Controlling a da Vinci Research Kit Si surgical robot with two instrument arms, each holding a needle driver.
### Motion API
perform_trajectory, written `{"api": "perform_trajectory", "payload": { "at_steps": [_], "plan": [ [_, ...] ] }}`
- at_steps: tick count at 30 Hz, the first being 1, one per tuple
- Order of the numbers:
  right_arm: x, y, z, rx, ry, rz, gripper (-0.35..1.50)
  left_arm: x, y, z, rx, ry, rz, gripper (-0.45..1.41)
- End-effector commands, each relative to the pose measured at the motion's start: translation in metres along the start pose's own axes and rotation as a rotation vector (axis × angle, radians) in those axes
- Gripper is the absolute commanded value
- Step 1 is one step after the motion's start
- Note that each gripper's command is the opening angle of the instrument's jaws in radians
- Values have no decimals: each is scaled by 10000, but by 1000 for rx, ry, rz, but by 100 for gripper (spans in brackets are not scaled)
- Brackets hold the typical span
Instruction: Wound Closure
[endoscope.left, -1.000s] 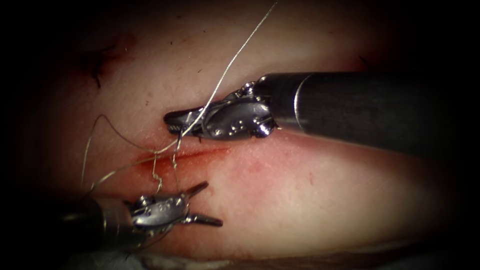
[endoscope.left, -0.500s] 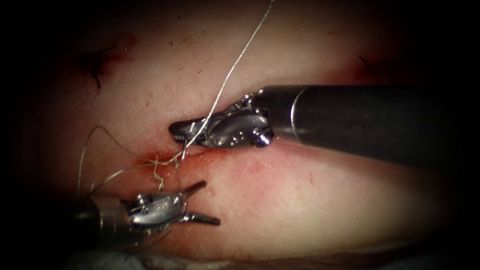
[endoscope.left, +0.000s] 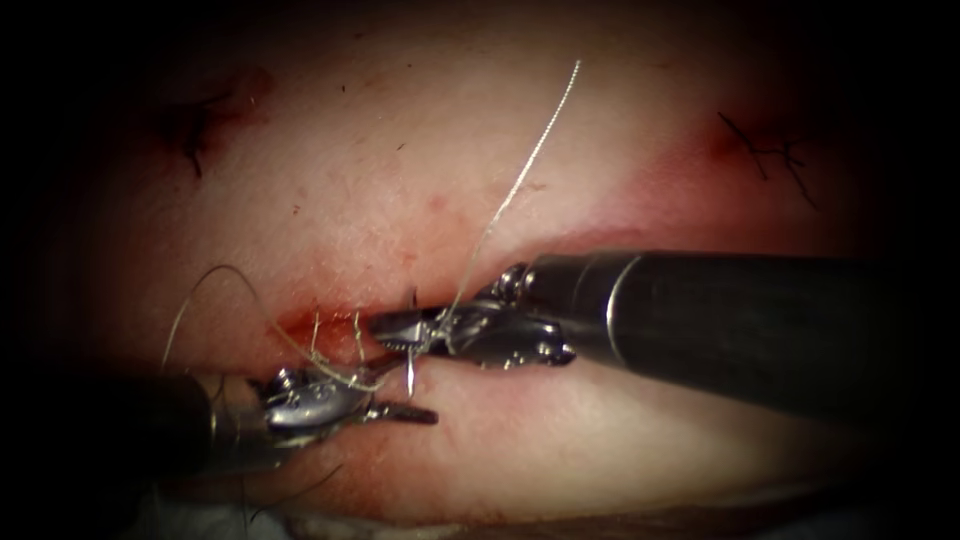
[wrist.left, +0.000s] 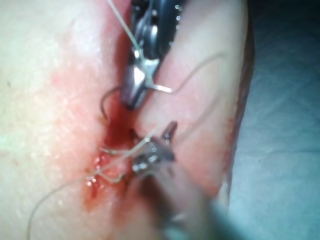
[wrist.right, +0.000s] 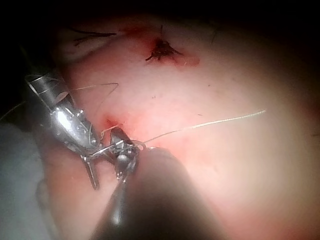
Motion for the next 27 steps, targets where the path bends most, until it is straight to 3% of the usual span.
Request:
{"api": "perform_trajectory", "payload": {
  "at_steps": [1, 7, 12, 19, 27],
  "plan": [
    [7, -5, 9, -4, 6, -9, -35, -7, 4, 8, -1, -1, -2, 71],
    [26, -7, 9, -2, 1, -84, -35, -7, 4, 7, -2, -1, -1, 69],
    [49, 12, 10, 35, -57, -236, -35, -9, 5, 8, 0, -1, 0, 69],
    [48, 39, 1, 36, -71, -292, -35, -11, 5, 10, 2, -1, 1, 69],
    [42, 45, 6, 40, -84, -338, -35, -15, 6, 12, 5, 3, 4, 69]
  ]
}}
